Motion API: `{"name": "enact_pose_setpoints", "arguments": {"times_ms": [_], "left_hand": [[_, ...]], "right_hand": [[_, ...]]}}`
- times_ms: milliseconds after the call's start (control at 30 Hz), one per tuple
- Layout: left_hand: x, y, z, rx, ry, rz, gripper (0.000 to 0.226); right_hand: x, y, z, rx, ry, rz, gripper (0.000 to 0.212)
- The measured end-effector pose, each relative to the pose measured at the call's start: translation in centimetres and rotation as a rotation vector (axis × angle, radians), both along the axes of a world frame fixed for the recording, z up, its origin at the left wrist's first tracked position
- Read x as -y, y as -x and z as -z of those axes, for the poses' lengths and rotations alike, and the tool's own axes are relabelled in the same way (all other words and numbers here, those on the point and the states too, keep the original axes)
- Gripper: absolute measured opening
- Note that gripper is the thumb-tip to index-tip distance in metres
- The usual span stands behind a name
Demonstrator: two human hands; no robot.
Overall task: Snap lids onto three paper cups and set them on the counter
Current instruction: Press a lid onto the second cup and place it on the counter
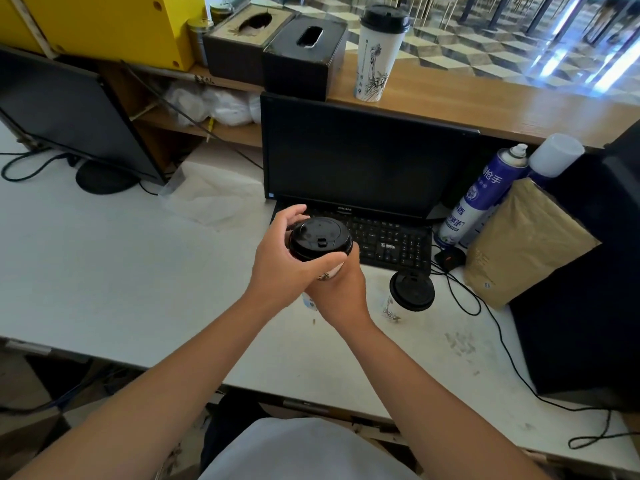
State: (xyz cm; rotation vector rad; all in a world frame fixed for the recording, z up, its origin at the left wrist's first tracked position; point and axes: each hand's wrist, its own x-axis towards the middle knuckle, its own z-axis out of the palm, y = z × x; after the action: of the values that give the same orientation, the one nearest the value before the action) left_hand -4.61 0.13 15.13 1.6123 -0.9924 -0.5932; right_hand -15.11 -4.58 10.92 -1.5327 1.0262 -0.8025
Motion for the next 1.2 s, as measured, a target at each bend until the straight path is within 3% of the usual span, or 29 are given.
{"name": "enact_pose_setpoints", "arguments": {"times_ms": [133, 333, 900, 1200], "left_hand": [[-0.5, -2.0, -0.6, -0.076, -0.033, 0.120, 0.081], [-0.4, -2.7, -1.6, -0.298, -0.009, 0.107, 0.062], [-0.8, -1.3, -1.6, -0.159, 0.010, 0.006, 0.065], [-1.1, -1.8, -0.2, -0.236, -0.001, 0.070, 0.068]], "right_hand": [[0.1, 0.7, -0.6, -0.035, -0.021, -0.053, 0.075], [0.4, 1.1, -1.0, -0.086, -0.082, -0.169, 0.079], [-0.6, 0.5, -0.7, -0.033, -0.081, -0.119, 0.073], [0.4, 1.5, -0.3, -0.068, -0.124, -0.214, 0.081]]}}
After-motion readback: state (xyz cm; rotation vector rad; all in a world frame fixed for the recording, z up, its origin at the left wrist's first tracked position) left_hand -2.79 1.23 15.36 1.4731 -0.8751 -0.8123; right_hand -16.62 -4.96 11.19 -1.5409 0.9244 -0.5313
